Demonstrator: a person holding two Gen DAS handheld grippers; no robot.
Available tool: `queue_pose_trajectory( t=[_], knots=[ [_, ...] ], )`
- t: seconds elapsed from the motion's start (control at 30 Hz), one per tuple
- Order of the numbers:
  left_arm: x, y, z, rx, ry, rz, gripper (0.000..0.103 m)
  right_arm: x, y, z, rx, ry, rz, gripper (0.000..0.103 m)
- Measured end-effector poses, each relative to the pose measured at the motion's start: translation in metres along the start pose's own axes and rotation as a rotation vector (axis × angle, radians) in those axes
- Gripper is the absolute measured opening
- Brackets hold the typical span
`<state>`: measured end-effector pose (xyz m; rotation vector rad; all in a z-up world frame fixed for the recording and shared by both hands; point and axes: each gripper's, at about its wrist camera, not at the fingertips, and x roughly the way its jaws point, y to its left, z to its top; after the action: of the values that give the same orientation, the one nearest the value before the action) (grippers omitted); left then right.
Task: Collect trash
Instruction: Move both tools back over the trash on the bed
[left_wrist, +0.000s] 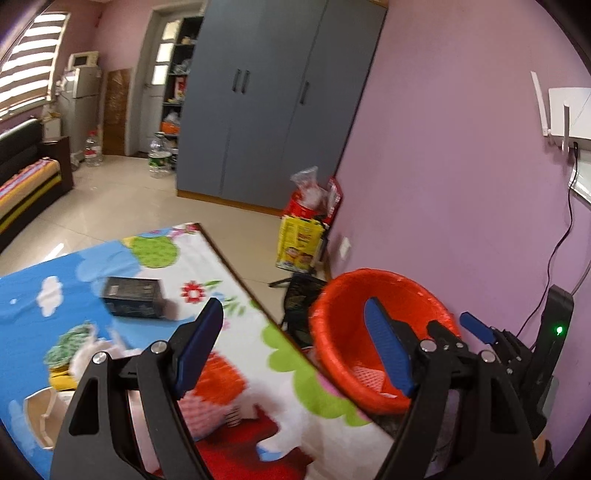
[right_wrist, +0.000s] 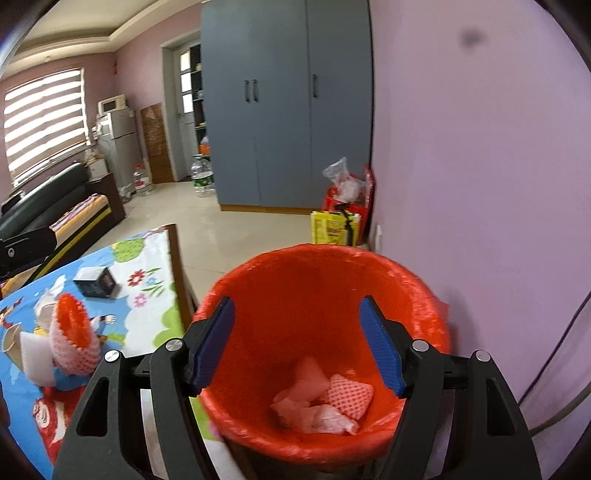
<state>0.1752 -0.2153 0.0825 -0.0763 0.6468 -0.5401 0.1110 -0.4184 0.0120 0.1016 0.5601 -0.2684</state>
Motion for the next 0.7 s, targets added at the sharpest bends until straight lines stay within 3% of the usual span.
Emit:
queue_pose_trajectory(
  t=[0.2,0.27,0.7],
  knots=[
    [-0.027,0.031,-0.013,-0.040,-0.016,0.062,0.076,-0.008,0.017,0.000,-0.022,-0.010,0.056,0.067],
    [-0.034,0.044,-0.021,-0.063,-0.015,0.080,0.076,-0.011,0.022,-0.001,-0.019,-0.016,0.079,0.076],
    [-0.054,0.093,-0.060,-0.120,0.013,0.184,0.076,-0.020,0.067,-0.013,-0.080,0.004,0.177,0.080]
  ],
)
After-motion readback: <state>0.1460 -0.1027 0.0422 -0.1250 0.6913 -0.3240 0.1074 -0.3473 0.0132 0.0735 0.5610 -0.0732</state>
